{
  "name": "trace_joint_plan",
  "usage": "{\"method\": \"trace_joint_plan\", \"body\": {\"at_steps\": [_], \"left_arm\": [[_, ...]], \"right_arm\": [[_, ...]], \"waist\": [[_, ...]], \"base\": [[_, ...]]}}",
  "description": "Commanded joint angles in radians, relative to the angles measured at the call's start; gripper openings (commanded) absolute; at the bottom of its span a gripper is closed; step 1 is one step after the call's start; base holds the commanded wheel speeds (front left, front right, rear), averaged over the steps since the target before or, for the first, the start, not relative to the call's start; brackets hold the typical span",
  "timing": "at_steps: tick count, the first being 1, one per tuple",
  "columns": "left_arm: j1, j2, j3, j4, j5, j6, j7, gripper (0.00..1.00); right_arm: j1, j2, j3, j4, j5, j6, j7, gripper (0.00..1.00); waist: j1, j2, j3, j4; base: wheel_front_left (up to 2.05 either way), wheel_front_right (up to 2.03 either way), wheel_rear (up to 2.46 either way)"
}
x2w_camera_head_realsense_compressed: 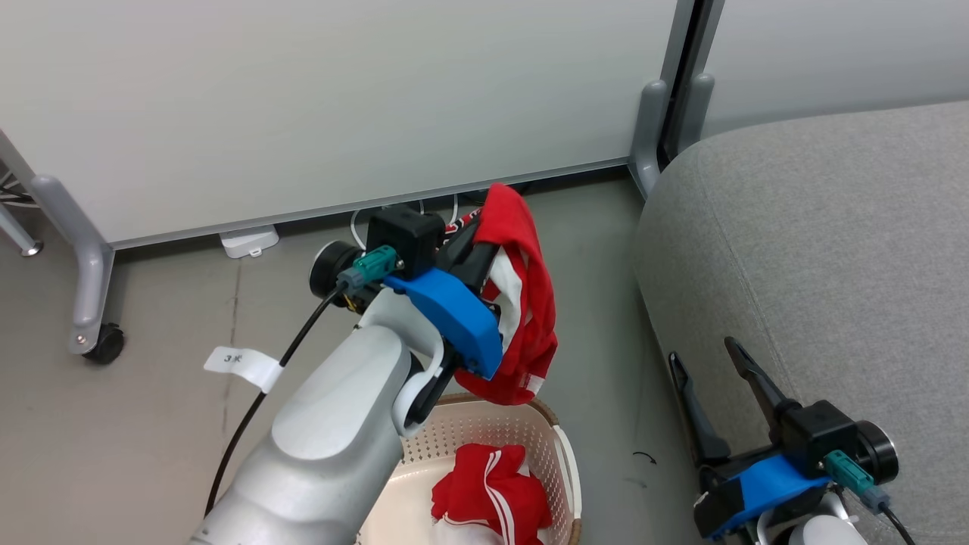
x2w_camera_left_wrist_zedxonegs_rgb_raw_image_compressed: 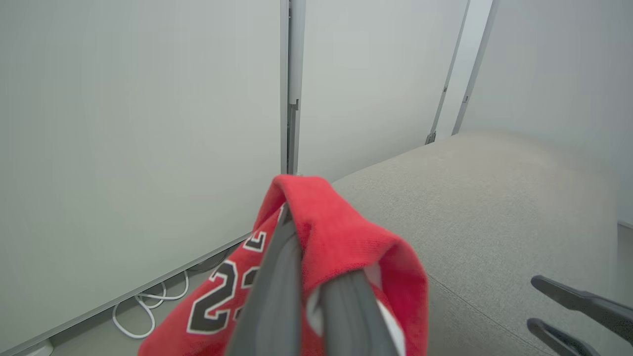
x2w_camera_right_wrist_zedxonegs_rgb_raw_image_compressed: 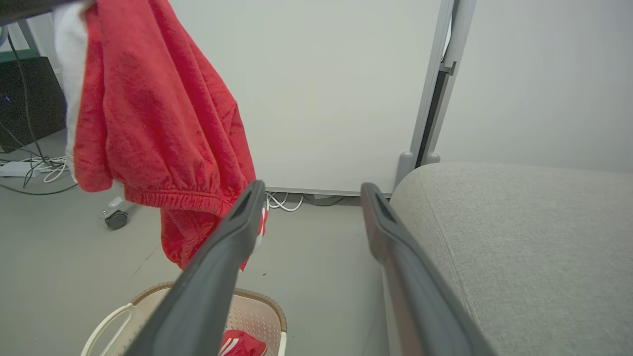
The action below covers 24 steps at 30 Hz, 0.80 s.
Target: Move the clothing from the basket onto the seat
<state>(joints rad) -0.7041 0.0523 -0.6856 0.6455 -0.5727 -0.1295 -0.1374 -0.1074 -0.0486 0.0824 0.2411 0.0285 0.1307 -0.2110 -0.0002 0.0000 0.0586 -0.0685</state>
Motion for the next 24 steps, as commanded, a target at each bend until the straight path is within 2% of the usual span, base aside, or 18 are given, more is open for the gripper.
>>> {"method": "trace_joint_plan", "body": {"at_steps": [1, 14, 24], "left_arm": [[-0.029, 0.001, -0.001, -0.01, -0.008, -0.001, 0.001, 0.0], [-0.088, -0.001, -0.08, -0.053, -0.087, 0.04, -0.007, 0.0], [-0.107, -0.001, -0.143, -0.047, -0.14, 0.063, -0.021, 0.0]], "right_arm": [[0.016, -0.003, 0.0, -0.006, -0.004, 0.0, 0.003, 1.0], [0.009, -0.003, 0.018, -0.015, -0.01, 0.0, 0.012, 1.0], [-0.07, -0.003, 0.139, 0.001, -0.002, 0.0, 0.04, 1.0]], "waist": [[0.0002, 0.0, 0.0, 0.0], [0.0002, 0.0, 0.0, -0.005], [0.0002, 0.0, 0.001, -0.008]], "base": [[0.0, 0.0, 0.0], [0.0, 0.0, 0.0], [0.0, 0.0, 0.0]]}}
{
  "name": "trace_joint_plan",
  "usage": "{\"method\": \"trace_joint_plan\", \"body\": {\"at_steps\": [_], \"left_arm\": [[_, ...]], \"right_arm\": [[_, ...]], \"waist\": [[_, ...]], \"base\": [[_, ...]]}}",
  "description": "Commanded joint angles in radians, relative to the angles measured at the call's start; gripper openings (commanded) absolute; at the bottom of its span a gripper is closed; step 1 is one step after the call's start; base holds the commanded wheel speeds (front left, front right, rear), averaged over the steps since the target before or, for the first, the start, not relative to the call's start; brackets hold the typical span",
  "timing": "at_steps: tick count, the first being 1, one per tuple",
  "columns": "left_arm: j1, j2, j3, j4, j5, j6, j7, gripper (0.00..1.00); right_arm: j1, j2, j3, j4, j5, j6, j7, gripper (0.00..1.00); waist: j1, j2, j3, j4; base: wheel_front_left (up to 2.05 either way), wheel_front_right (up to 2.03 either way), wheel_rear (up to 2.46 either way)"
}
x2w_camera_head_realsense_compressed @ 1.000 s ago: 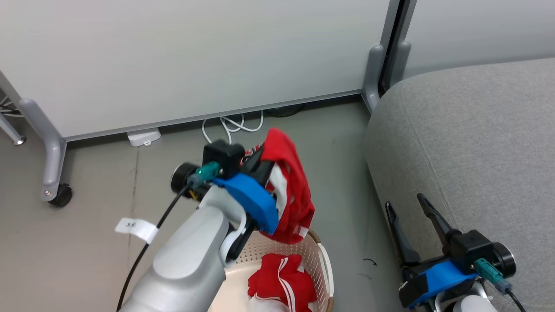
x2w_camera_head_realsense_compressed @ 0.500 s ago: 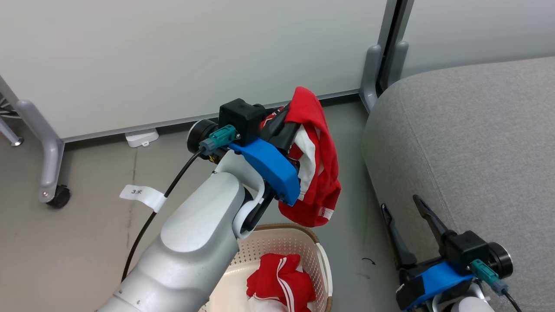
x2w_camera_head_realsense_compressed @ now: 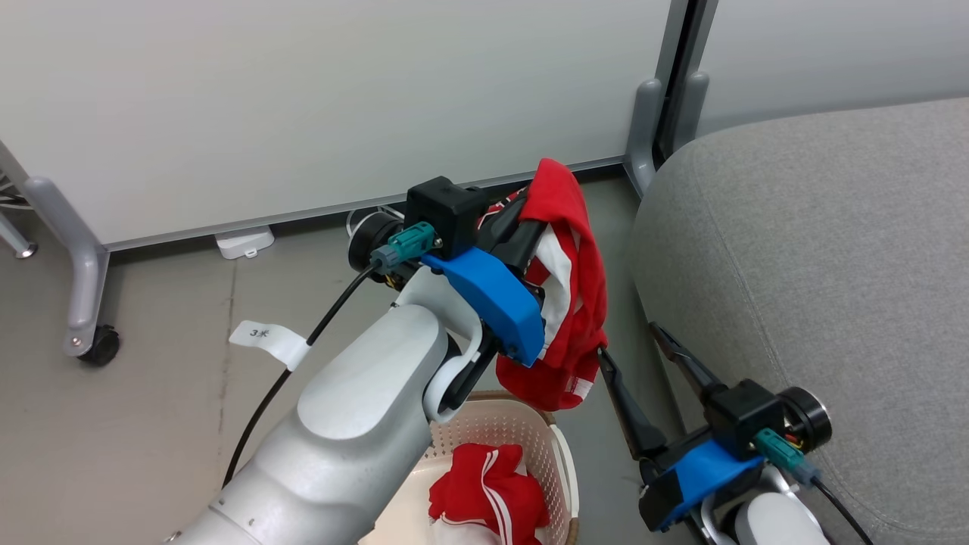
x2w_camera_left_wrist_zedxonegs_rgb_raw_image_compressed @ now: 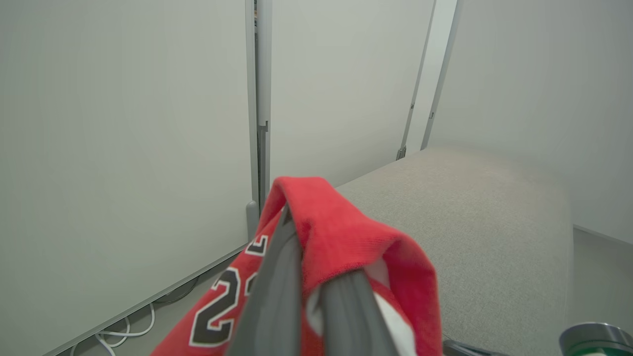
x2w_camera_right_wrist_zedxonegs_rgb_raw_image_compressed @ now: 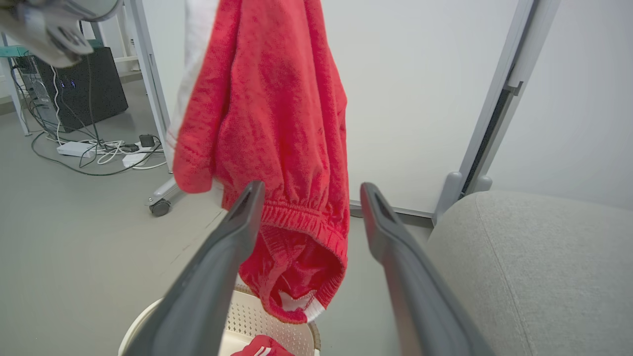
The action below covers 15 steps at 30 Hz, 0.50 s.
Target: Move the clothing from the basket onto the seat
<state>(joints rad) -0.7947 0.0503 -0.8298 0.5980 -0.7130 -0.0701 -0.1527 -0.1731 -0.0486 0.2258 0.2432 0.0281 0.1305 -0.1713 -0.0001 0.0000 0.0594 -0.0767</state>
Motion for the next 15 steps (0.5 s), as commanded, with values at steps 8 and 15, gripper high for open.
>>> {"method": "trace_joint_plan", "body": {"at_steps": [8, 15], "left_arm": [[-0.032, 0.0, -0.038, 0.011, -0.035, 0.012, -0.019, 0.0], [-0.041, 0.0, -0.069, 0.019, -0.065, 0.018, -0.027, 0.0]], "right_arm": [[-0.108, -0.003, 0.088, 0.066, 0.055, 0.0, 0.03, 1.0], [-0.185, -0.003, 0.131, 0.146, 0.105, 0.0, 0.041, 1.0]], "waist": [[0.0001, 0.0, 0.005, 0.008], [0.0001, 0.0, 0.005, 0.018]], "base": [[0.0, 0.0, 0.0], [0.0, 0.0, 0.0]]}}
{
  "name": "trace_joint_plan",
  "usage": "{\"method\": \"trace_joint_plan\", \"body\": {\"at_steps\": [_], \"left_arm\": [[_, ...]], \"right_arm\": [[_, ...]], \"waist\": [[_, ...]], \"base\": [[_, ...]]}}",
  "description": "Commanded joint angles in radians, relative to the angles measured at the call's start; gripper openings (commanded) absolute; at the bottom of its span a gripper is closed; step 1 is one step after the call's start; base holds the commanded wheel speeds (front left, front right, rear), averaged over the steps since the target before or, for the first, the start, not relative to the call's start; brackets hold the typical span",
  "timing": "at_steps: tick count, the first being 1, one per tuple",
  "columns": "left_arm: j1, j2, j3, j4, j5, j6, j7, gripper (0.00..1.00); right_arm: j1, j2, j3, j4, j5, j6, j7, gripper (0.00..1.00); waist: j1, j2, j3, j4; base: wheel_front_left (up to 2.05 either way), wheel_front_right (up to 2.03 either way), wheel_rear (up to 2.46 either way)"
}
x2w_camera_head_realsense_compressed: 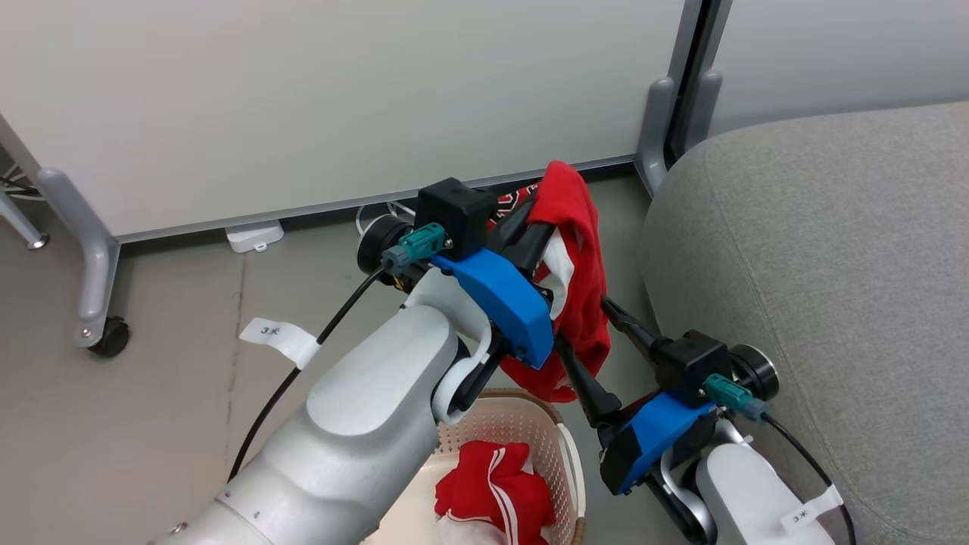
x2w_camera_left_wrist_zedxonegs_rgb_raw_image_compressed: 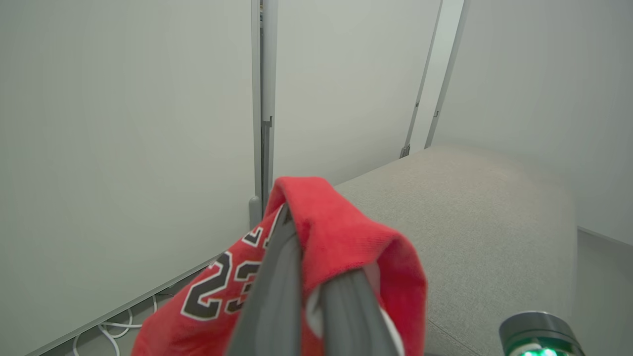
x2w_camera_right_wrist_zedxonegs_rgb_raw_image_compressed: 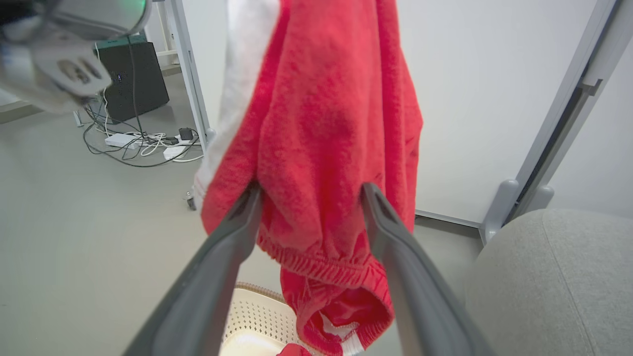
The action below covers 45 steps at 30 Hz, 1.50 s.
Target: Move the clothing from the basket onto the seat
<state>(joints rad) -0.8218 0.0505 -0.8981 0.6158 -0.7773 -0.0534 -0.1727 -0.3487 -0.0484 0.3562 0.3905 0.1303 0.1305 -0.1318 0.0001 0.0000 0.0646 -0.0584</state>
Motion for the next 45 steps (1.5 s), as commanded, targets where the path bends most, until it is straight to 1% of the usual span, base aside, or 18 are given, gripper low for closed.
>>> {"method": "trace_joint_plan", "body": {"at_steps": [1, 9, 13, 14, 15, 16, 24, 38, 40, 41, 42, 43, 45], "left_arm": [[-0.016, 0.0, -0.005, 0.002, -0.006, 0.001, -0.006, 0.0], [-0.028, 0.0, -0.04, 0.003, -0.038, 0.008, -0.009, 0.0], [-0.031, 0.0, -0.057, 0.004, -0.051, 0.01, -0.012, 0.0], [-0.032, 0.0, -0.061, 0.005, -0.054, 0.011, -0.012, 0.0], [-0.033, 0.0, -0.066, 0.005, -0.059, 0.011, -0.013, 0.0], [-0.033, 0.0, -0.069, 0.005, -0.061, 0.011, -0.014, 0.0], [-0.037, 0.0, -0.092, 0.014, -0.084, 0.014, -0.02, 0.0], [-0.047, 0.0, -0.112, 0.04, -0.104, 0.019, -0.029, 0.0], [-0.046, 0.0, -0.121, 0.047, -0.108, 0.014, -0.014, 0.0], [-0.046, 0.0, -0.124, 0.05, -0.11, 0.012, -0.009, 0.26], [-0.047, 0.0, -0.126, 0.052, -0.11, 0.01, -0.007, 0.87], [-0.045, 0.0, -0.128, 0.055, -0.111, 0.01, -0.003, 1.0], [-0.044, 0.0, -0.131, 0.063, -0.114, 0.007, 0.001, 1.0]], "right_arm": [[-0.02, -0.004, 0.003, 0.009, 0.01, 0.0, -0.001, 1.0], [-0.105, -0.004, 0.041, 0.123, 0.083, 0.0, 0.002, 1.0], [-0.147, -0.003, 0.079, 0.179, 0.105, 0.0, 0.014, 1.0], [-0.154, -0.003, 0.085, 0.19, 0.116, 0.0, 0.016, 0.8], [-0.164, -0.003, 0.088, 0.202, 0.122, 0.0, 0.015, 0.43], [-0.173, -0.003, 0.094, 0.213, 0.119, 0.0, 0.013, 0.0], [-0.186, -0.003, 0.116, 0.265, 0.147, 0.0, -0.01, 0.0], [-0.203, -0.003, 0.117, 0.303, 0.163, 0.0, -0.038, 0.0], [-0.205, -0.003, 0.115, 0.307, 0.164, 0.0, -0.039, 0.0], [-0.205, -0.003, 0.115, 0.309, 0.164, 0.0, -0.039, 0.0], [-0.205, -0.003, 0.114, 0.311, 0.164, 0.0, -0.04, 0.0], [-0.205, -0.003, 0.114, 0.313, 0.165, 0.0, -0.04, 0.0], [-0.208, -0.003, 0.113, 0.316, 0.164, 0.0, -0.043, 0.0]], "waist": [[-0.0001, 0.0, 0.0, 0.002], [-0.0001, 0.0, 0.002, 0.01], [-0.0001, 0.0, 0.002, 0.013], [-0.0001, 0.0, 0.001, 0.014], [-0.0001, 0.0, 0.001, 0.014], [-0.0001, 0.0, 0.0, 0.015], [-0.0001, 0.0, -0.006, 0.017], [-0.0001, 0.0, -0.009, 0.006], [-0.0001, 0.0, -0.009, 0.006], [-0.0001, 0.0, -0.009, 0.006], [-0.0001, 0.0, -0.009, 0.006], [-0.0001, 0.0, -0.009, 0.006], [-0.0001, 0.0, -0.008, 0.005]], "base": [[0.0, 0.0, 0.0], [0.0, 0.0, 0.0], [0.0, 0.0, 0.0], [0.0, 0.0, 0.0], [0.0, 0.0, 0.0], [0.0, 0.0, 0.0], [0.0, 0.0, 0.0], [0.0, 0.0, 0.0], [0.0, 0.0, 0.0], [0.0, 0.0, 0.0], [0.0, 0.0, 0.0], [0.0, 0.0, 0.0], [0.0, 0.0, 0.0]]}}
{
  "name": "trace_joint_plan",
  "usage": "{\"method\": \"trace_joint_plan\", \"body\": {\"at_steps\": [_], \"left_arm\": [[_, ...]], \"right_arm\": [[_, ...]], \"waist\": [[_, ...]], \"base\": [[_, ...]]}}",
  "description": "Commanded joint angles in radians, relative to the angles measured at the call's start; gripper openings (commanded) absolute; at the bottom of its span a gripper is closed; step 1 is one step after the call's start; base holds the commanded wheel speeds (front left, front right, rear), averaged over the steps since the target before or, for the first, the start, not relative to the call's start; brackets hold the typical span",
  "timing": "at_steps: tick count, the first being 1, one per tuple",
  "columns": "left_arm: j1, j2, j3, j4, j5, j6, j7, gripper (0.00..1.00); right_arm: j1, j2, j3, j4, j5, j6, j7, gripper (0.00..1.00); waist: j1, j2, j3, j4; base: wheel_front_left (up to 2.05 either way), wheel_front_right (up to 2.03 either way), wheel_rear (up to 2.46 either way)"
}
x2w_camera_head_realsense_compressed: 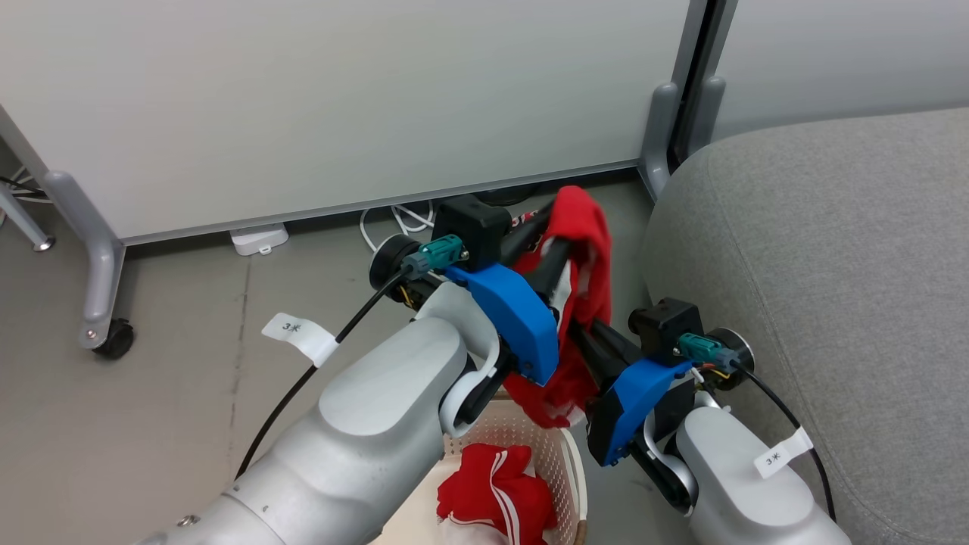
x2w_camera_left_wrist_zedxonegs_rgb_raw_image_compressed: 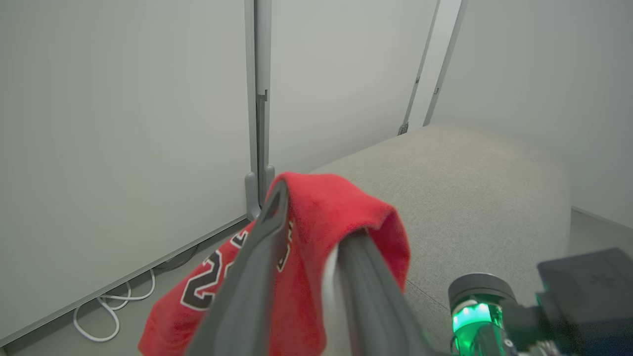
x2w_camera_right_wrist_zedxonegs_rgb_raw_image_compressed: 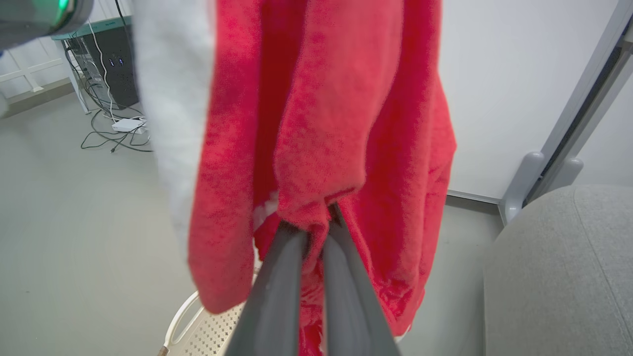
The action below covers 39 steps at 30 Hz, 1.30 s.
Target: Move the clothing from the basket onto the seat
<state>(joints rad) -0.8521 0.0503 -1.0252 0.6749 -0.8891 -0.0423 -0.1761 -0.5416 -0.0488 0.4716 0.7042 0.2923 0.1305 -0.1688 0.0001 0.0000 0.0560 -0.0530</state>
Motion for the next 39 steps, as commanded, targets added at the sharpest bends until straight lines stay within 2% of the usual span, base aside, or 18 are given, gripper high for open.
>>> {"method": "trace_joint_plan", "body": {"at_steps": [1, 10, 14, 19, 27, 31, 39], "left_arm": [[-0.014, 0.0, -0.004, 0.007, -0.003, -0.005, 0.002, 1.0], [0.031, 0.019, 0.01, 0.018, -0.014, -0.012, -0.039, 1.0], [0.063, 0.045, 0.029, -0.003, -0.008, -0.017, -0.068, 1.0], [0.13, 0.092, 0.082, -0.062, 0.017, 0.001, -0.089, 1.0], [0.354, 0.192, 0.279, -0.29, 0.167, 0.007, -0.09, 1.0], [0.478, 0.219, 0.378, -0.382, 0.254, 0.002, -0.089, 1.0], [0.693, 0.215, 0.564, -0.49, 0.386, -0.018, -0.089, 1.0]], "right_arm": [[-0.017, -0.003, -0.002, 0.003, 0.002, 0.0, -0.007, 0.0], [-0.024, -0.003, -0.016, 0.012, -0.01, 0.0, -0.015, 0.0], [-0.022, -0.003, -0.026, 0.015, -0.02, 0.0, -0.018, 0.0], [-0.013, -0.003, -0.038, 0.009, -0.033, 0.0, -0.019, 0.0], [0.011, -0.003, -0.05, -0.024, -0.063, 0.0, -0.011, 0.0], [0.021, -0.003, -0.062, -0.039, -0.081, 0.0, -0.003, 0.0], [0.045, -0.003, -0.077, -0.084, -0.106, 0.0, 0.014, 0.0]], "waist": [[-0.0001, 0.0, 0.001, 0.0], [-0.0001, 0.0, 0.0, 0.0], [-0.0001, 0.0, 0.002, 0.001], [-0.0001, 0.0, 0.006, -0.001], [-0.0001, 0.0, 0.012, -0.022], [-0.0001, 0.0, 0.012, -0.037], [-0.0001, 0.0, 0.009, -0.086]], "base": [[0.0, 0.0, 0.0], [0.0, 0.0, 0.0], [0.0, 0.0, 0.0], [0.0, 0.0, 0.0], [0.0, 0.0, 0.0], [0.0, 0.0, 0.0], [0.0, 0.0, 0.0]]}}
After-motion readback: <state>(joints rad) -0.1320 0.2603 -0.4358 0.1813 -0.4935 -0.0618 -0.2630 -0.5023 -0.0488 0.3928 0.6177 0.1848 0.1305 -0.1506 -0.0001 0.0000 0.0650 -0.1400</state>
